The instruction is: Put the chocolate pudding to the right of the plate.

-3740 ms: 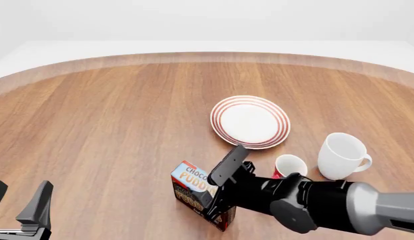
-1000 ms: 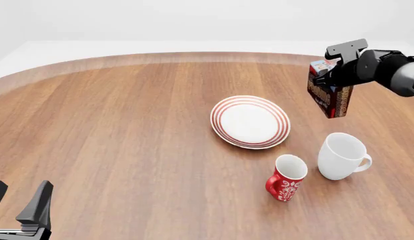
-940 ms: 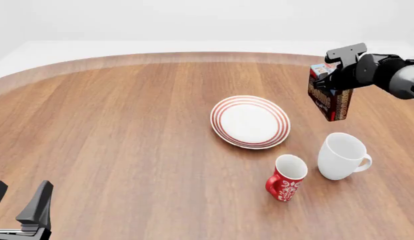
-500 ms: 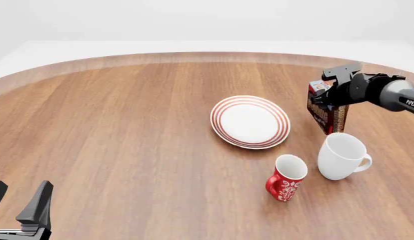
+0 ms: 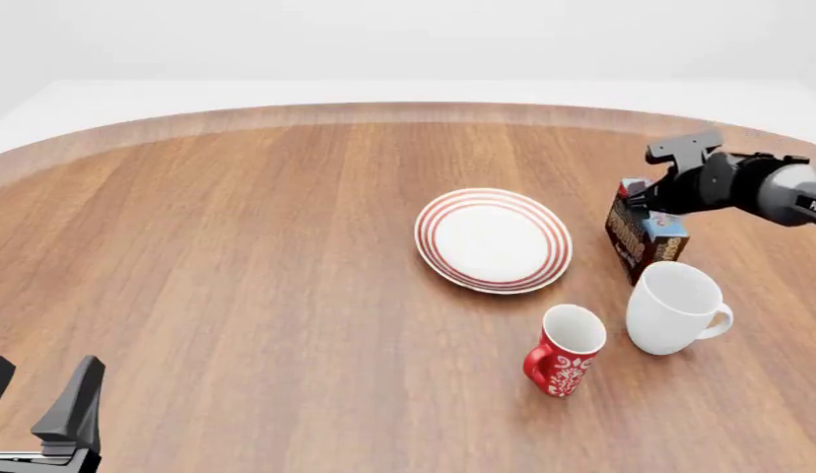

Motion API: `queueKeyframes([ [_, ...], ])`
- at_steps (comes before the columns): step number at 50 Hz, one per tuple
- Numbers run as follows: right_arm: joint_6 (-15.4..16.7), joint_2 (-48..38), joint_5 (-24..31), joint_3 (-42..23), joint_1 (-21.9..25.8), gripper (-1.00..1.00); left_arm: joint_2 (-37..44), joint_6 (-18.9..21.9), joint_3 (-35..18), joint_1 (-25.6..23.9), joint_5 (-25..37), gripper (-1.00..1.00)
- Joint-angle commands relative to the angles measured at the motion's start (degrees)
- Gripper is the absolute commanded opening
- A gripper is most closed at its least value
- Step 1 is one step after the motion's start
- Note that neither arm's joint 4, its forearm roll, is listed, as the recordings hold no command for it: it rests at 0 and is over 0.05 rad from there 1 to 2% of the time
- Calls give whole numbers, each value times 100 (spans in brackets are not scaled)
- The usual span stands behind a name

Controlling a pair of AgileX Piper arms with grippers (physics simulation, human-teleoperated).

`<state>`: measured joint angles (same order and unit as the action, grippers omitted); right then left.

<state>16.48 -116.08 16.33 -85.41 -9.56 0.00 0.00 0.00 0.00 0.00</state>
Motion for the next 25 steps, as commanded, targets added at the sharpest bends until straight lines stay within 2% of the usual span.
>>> queueKeyframes([
  [1,-40,425,263,-200,64,100,0,0,0,0,0,100],
  [6,114,837,467,-391,111,100,0,0,0,0,0,100],
  [8,127,1304,876,-811,328,100,0,0,0,0,0,100],
  [12,224,2002,1273,-1405,680,100,0,0,0,0,0,100],
  [13,114,2195,1531,-1737,948,100,0,0,0,0,0,100],
  [16,120,2960,1873,-2408,1572,100,0,0,0,0,0,100],
  [17,247,3238,1839,-2535,1742,100,0,0,0,0,0,100],
  [18,395,3637,1570,-2585,1810,100,0,0,0,0,0,100],
  [19,424,4176,1074,-2546,1657,100,0,0,0,0,0,100],
  [20,572,4500,926,-2653,1666,100,0,0,0,0,0,100],
  [22,879,5515,-89,-2350,1677,100,0,0,0,0,0,100],
  [23,879,5523,-100,-2331,1677,100,0,0,0,0,0,100],
  [24,1807,6293,-1193,-1630,2046,100,0,0,0,0,0,100],
  [25,2525,6969,-2484,-679,2532,100,0,0,0,0,0,100],
])
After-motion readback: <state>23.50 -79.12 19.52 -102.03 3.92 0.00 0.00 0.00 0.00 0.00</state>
